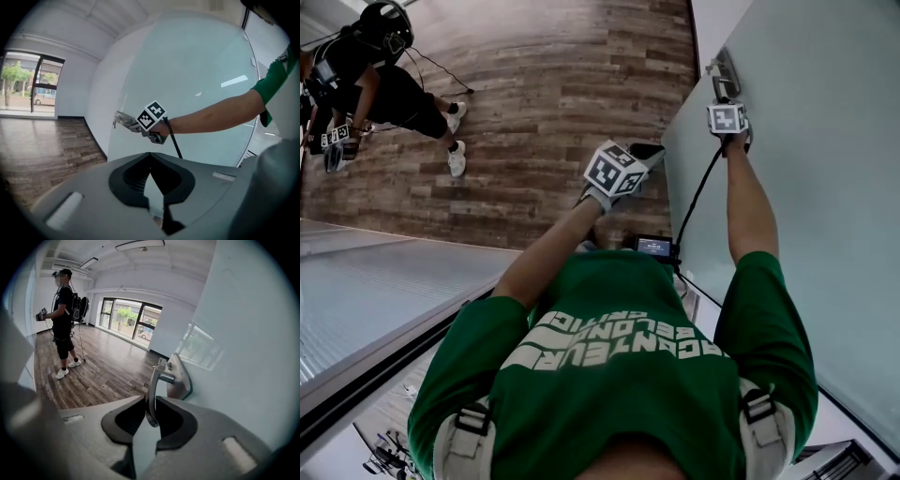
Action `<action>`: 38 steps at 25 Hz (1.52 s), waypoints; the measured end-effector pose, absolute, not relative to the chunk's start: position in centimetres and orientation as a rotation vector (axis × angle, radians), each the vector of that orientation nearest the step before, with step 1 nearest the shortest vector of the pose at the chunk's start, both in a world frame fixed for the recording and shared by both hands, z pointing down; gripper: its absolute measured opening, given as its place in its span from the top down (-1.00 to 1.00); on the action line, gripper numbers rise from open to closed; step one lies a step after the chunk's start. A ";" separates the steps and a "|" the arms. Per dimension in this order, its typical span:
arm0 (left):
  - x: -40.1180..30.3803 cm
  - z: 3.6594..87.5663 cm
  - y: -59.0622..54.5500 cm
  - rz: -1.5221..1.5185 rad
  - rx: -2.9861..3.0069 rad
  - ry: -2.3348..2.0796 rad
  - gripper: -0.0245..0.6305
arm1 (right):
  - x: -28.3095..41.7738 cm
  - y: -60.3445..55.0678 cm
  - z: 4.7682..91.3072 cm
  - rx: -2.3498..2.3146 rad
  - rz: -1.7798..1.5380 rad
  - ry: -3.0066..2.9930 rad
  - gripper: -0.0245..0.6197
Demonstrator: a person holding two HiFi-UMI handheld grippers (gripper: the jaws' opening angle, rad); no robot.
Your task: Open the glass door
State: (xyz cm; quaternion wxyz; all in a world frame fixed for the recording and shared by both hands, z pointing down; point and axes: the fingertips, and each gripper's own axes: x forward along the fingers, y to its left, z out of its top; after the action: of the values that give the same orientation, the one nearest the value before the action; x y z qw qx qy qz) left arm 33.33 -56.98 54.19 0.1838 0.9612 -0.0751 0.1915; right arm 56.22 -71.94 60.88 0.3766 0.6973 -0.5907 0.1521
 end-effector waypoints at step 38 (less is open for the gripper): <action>42.2 54.3 -55.1 0.523 2.732 -0.140 0.88 | 66.0 -69.2 60.7 1.948 0.426 -1.403 0.75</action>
State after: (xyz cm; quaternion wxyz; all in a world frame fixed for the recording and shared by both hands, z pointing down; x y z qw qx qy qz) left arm 42.24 -55.12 54.28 0.1775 0.9654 -0.0494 0.1847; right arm 65.98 -69.17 60.71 0.3448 0.7500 -0.5401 0.1639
